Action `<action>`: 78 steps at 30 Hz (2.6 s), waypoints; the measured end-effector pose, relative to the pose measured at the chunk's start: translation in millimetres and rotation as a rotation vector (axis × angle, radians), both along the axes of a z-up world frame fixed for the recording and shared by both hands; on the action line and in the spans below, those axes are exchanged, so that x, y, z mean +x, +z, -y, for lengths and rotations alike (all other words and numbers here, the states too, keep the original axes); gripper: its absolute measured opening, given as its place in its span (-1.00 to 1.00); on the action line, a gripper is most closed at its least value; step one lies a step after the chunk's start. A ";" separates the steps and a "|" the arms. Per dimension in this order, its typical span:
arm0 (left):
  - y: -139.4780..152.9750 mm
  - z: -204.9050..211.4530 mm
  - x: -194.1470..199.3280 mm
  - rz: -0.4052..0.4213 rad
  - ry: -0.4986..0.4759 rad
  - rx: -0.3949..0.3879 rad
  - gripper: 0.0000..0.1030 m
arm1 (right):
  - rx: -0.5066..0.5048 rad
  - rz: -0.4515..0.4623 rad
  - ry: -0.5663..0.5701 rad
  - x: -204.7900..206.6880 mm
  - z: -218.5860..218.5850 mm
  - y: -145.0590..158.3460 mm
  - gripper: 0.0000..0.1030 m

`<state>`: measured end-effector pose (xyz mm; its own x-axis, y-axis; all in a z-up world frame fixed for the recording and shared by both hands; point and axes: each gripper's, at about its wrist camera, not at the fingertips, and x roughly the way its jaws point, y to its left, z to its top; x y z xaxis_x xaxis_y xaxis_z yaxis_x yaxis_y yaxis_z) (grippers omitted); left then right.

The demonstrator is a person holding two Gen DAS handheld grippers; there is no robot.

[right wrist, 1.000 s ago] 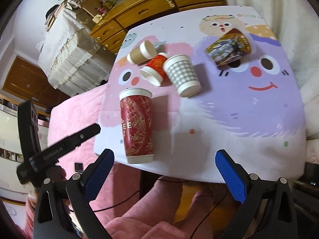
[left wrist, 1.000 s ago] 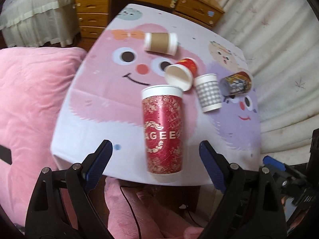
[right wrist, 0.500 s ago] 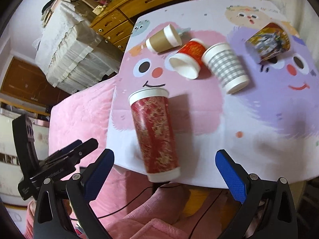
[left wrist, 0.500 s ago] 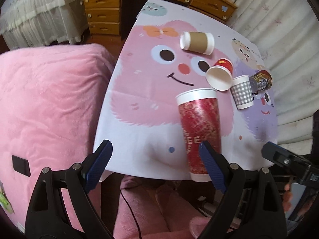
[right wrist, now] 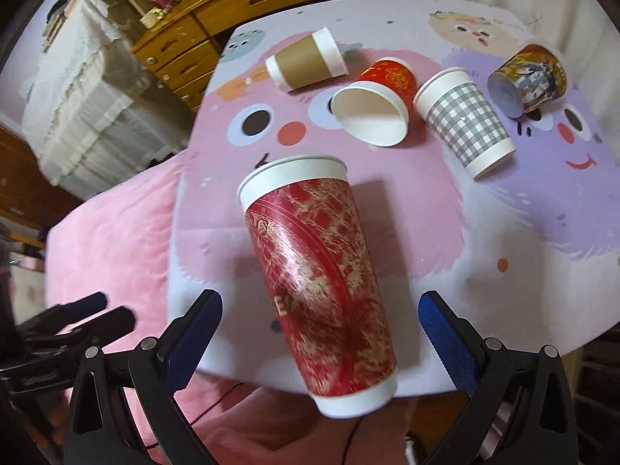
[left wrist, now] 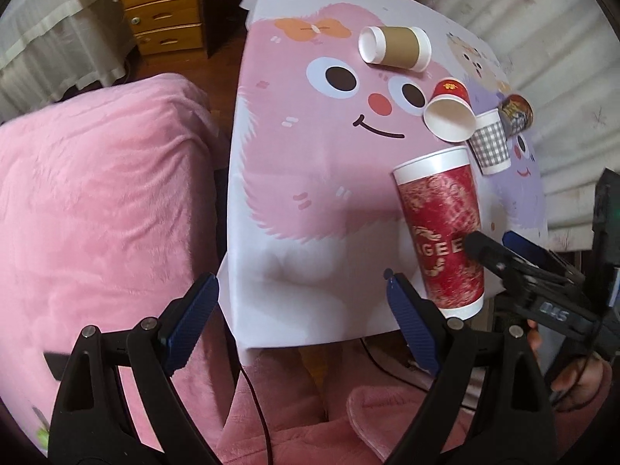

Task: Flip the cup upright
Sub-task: 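Grasp the standing red cup with the right gripper, then carry the red cup with the right gripper and set it down upright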

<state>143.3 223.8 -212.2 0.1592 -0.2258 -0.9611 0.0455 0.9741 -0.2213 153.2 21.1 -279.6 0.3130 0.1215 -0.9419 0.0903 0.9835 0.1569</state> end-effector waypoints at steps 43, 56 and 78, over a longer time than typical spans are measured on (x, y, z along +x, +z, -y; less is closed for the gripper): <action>-2.5 61.1 70.5 -0.003 -0.241 0.047 0.69 | -0.312 0.268 -0.066 47.8 39.8 -11.2 0.63; -0.6 86.9 53.9 -0.008 -0.280 0.045 0.69 | -0.135 0.737 -0.321 -35.5 115.1 29.1 0.60; 20.9 109.2 24.5 0.029 -0.024 -0.019 0.69 | -0.030 0.450 0.041 -24.5 137.4 -28.0 0.91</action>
